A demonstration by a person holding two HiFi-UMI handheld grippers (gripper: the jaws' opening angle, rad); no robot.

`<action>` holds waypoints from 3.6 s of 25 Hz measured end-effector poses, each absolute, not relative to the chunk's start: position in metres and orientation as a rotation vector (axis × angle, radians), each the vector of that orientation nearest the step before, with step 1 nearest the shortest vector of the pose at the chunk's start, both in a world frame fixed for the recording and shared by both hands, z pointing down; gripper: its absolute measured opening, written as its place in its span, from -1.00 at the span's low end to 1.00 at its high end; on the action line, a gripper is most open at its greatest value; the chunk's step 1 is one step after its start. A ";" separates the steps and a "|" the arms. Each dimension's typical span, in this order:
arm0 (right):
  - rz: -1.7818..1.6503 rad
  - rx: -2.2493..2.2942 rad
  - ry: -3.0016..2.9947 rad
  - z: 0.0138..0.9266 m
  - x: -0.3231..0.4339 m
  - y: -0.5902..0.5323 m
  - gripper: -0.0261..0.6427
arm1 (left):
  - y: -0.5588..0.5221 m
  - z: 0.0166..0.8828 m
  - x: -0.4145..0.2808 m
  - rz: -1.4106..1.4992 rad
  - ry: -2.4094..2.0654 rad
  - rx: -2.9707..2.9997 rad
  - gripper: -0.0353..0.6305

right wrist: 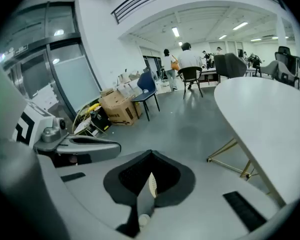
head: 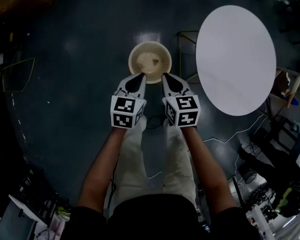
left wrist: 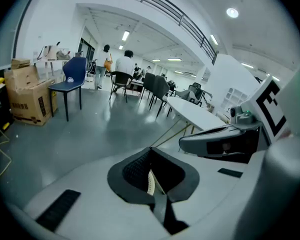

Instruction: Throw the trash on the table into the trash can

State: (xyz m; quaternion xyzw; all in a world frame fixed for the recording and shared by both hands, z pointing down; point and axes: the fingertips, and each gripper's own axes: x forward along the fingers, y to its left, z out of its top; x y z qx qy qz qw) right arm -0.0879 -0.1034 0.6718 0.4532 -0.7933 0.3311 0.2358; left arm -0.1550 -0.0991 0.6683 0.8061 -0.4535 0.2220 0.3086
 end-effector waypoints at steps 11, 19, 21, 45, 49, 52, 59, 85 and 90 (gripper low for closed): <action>0.858 1.298 -2.304 0.524 -0.094 -0.102 -0.86 | -0.104 0.516 -0.160 0.539 -1.273 2.271 -0.85; 0.743 1.353 -2.381 0.424 -0.097 -0.112 -0.86 | -0.107 0.423 -0.160 0.459 -1.322 2.337 -0.85; 0.716 1.359 -2.396 0.401 -0.096 -0.113 -0.87 | -0.109 0.398 -0.158 0.443 -1.335 2.357 -0.85; 0.386 1.463 -2.564 0.201 -0.160 -0.068 -0.86 | -0.059 0.210 -0.214 0.326 -1.303 2.619 -0.85; 0.342 1.465 -2.570 0.184 -0.142 -0.055 -0.86 | -0.054 0.185 -0.208 0.275 -1.330 2.643 -0.85; 0.335 1.468 -2.585 0.171 -0.123 -0.042 -0.87 | -0.042 0.165 -0.195 0.228 -1.336 2.656 -0.85; 0.318 1.488 -2.620 0.140 -0.084 -0.005 -0.87 | -0.001 0.133 -0.144 0.154 -1.262 2.687 -0.85; 0.205 1.528 -2.728 0.089 0.097 0.201 -0.87 | 0.213 0.084 0.055 0.157 -1.219 2.858 -0.85; 0.192 1.535 -2.739 0.090 0.130 0.235 -0.87 | 0.248 0.086 0.086 0.163 -1.224 2.872 -0.85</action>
